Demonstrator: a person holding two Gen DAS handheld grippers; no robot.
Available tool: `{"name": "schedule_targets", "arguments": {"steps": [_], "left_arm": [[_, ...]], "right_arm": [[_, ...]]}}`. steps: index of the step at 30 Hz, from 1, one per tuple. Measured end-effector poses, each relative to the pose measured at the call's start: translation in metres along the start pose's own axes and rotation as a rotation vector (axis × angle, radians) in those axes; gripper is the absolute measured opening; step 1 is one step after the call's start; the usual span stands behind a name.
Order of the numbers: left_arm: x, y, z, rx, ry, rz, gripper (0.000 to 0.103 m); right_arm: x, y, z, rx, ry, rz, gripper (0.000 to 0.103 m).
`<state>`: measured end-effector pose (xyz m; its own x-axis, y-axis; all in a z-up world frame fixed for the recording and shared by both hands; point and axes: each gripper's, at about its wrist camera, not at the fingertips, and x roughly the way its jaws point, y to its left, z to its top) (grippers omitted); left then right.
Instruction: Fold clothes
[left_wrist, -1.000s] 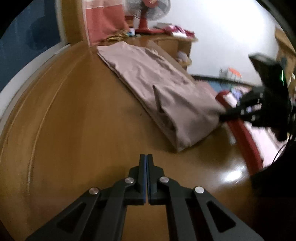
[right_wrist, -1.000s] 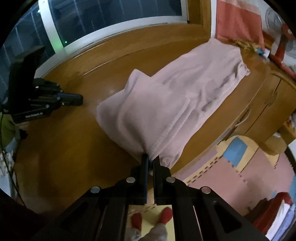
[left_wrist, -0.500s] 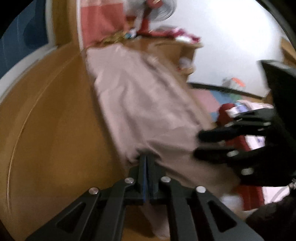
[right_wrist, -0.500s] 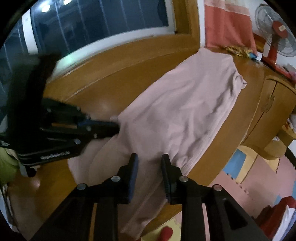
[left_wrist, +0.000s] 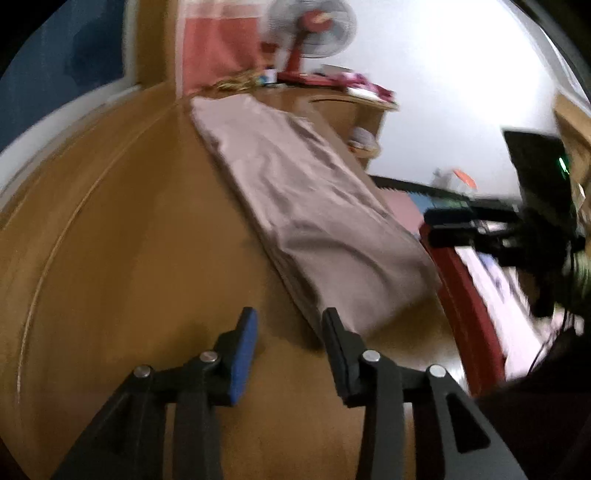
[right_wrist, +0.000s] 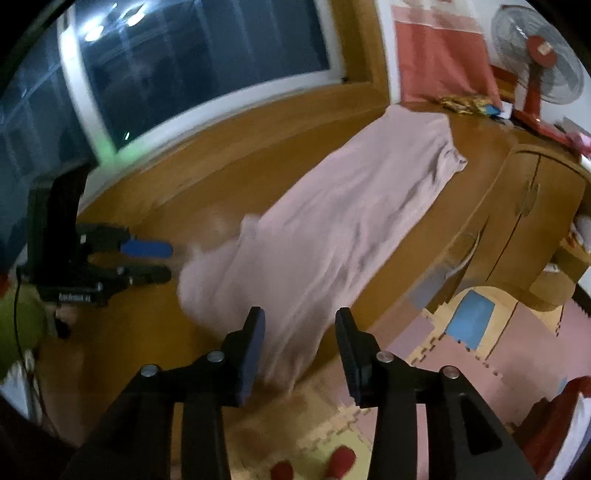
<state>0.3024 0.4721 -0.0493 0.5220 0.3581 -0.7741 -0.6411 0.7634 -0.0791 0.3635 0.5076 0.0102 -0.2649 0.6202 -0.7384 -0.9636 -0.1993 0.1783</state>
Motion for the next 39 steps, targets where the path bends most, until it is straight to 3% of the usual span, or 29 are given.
{"name": "schedule_targets", "arguments": {"steps": [4, 10, 13, 15, 17, 20, 23, 27, 31, 35, 39], "left_arm": [[0.008, -0.017, -0.012, 0.104, 0.035, 0.018, 0.034], [0.018, -0.025, -0.014, 0.163, 0.024, 0.012, 0.033], [0.023, -0.026, -0.010, 0.172, 0.025, -0.015, 0.004], [0.025, -0.026, -0.007, 0.184, 0.023, -0.012, 0.002], [0.025, -0.029, -0.004, 0.208, 0.007, 0.005, 0.002], [0.013, -0.028, 0.003, 0.213, -0.046, 0.030, 0.002], [0.003, -0.021, 0.002, 0.219, -0.038, 0.048, 0.002], [0.002, -0.024, -0.006, 0.258, 0.016, 0.065, 0.002], [0.006, -0.028, -0.010, 0.245, 0.050, 0.067, 0.002], [0.007, -0.027, -0.015, 0.220, 0.071, 0.060, 0.003], [0.008, -0.026, -0.020, 0.194, 0.092, 0.053, 0.003]], "right_arm": [[0.010, 0.019, -0.021, -0.084, 0.078, -0.030, 0.040], [0.015, 0.030, -0.024, -0.129, 0.064, -0.054, 0.040], [0.023, 0.028, -0.017, -0.144, 0.072, -0.078, 0.039], [0.022, 0.030, -0.015, -0.149, 0.067, -0.080, 0.034], [0.019, 0.031, -0.010, -0.155, 0.052, -0.085, 0.019], [0.010, 0.024, -0.004, -0.152, 0.033, -0.072, 0.012], [0.003, 0.020, 0.000, -0.166, 0.035, -0.040, 0.011], [0.009, 0.027, -0.005, -0.228, 0.068, -0.035, 0.010], [0.014, 0.029, -0.013, -0.211, 0.103, -0.031, 0.012], [0.012, 0.022, -0.018, -0.217, 0.141, -0.072, 0.029], [0.006, 0.023, -0.023, -0.244, 0.128, -0.085, 0.034]]}}
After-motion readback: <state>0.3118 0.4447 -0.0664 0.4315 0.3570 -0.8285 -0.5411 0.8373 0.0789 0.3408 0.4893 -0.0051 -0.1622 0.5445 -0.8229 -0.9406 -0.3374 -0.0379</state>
